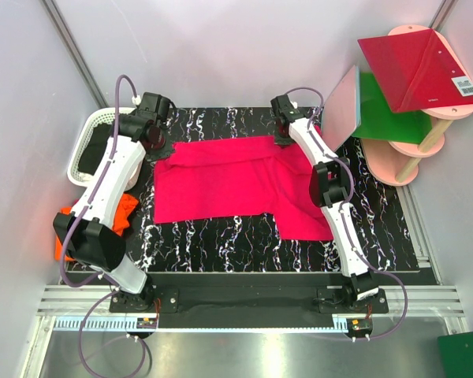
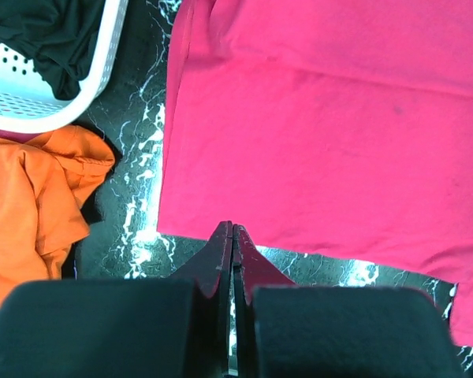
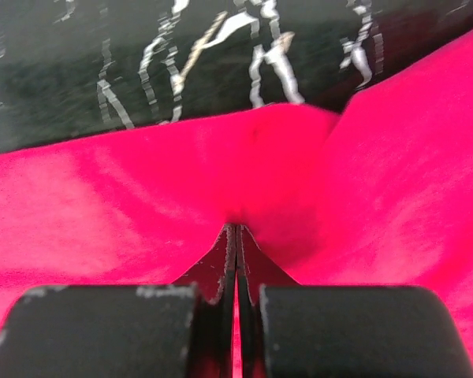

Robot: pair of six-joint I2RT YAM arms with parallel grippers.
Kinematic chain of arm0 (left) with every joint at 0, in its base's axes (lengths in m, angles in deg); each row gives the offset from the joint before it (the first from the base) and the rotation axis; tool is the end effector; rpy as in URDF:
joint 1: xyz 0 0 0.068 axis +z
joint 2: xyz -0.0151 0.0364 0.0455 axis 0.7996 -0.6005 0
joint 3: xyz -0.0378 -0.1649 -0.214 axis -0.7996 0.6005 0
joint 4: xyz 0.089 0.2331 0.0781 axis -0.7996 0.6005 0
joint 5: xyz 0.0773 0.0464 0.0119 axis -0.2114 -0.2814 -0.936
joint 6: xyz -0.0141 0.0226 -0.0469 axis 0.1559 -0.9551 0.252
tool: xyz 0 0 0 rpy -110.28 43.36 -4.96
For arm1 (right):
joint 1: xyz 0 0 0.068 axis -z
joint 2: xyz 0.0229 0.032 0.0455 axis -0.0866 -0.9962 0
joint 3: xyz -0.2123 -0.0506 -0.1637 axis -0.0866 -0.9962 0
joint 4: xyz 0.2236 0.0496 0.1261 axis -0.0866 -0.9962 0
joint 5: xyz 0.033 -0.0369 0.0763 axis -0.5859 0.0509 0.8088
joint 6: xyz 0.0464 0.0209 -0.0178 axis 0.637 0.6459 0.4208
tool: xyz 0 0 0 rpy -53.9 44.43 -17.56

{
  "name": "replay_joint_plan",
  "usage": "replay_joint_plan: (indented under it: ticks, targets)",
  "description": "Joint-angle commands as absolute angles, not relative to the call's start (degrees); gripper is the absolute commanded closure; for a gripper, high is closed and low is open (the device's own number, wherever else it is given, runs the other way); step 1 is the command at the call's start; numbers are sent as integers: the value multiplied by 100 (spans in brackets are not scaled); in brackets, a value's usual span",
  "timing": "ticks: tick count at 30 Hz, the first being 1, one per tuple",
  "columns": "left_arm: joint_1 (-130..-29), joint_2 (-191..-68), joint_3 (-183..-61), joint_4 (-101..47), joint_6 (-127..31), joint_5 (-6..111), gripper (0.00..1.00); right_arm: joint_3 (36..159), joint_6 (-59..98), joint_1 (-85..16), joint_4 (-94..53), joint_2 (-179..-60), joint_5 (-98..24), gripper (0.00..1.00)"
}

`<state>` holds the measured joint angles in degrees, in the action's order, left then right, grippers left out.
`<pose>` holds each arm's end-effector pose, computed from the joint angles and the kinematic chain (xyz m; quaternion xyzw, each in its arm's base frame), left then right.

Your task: Fold and stack the t-shirts

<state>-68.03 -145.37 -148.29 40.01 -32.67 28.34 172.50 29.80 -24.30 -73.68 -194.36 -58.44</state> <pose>0.3107 -0.0728 0.3762 -0.1371 0.9421 0.0262 0.3049 0.5370 0.1791 0.1629 0.0148 0.9579 -0.0308 0.2849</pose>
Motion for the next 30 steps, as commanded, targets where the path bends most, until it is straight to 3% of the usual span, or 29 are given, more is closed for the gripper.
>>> replay_joint_plan:
  ticks: [1, 3, 4, 6, 7, 8, 12, 18, 23, 26, 30]
  targets:
    - [-6803, -14399, -14702, 3946, -3368, 2987, 96, 17327, 2751, -2307, -7341, -19004, -5672, 100]
    - [-6803, -14356, -14545, 3946, -3421, 3022, 85, 17030, 2638, -2377, -7201, -18643, -5374, 100]
    - [-6803, -14329, -14457, 3894, -3465, 3048, 66, 16888, 2584, -2421, -7157, -18215, -5259, 98]
    - [-6803, -14172, -14072, 3823, -3474, 3136, 35, 16424, 2522, -2456, -7104, -17738, -4778, 83]
    - [-6803, -14084, -13895, 3727, -3404, 3162, 9, 16221, 2548, -2457, -7095, -17205, -4522, 76]
    - [-6795, -13978, -13693, 3648, -3360, 3189, 1, 15993, 2583, -2448, -7086, -16913, -4293, 44]
    - [-6663, -13268, -12360, 3191, -3193, 3784, 1, 13776, 2916, -2457, -6920, -15226, -3607, 1]
    - [-6443, -12765, -10759, 2751, -3087, 4173, 1, 10303, 3401, -2465, -6822, -12371, -3306, 0]
    - [-6434, -12861, -10097, 2479, -2912, 3875, 1, 8103, 3647, -2465, -7156, -11119, -3631, 2]
    - [-6434, -12966, -9956, 2206, -2762, 3576, 1, 7476, 3989, -2483, -7270, -10521, -3684, 5]
    - [-6425, -13509, -10008, 1960, -2692, 3400, 1, 7605, 4472, -2518, -7480, -10571, -3729, 6]
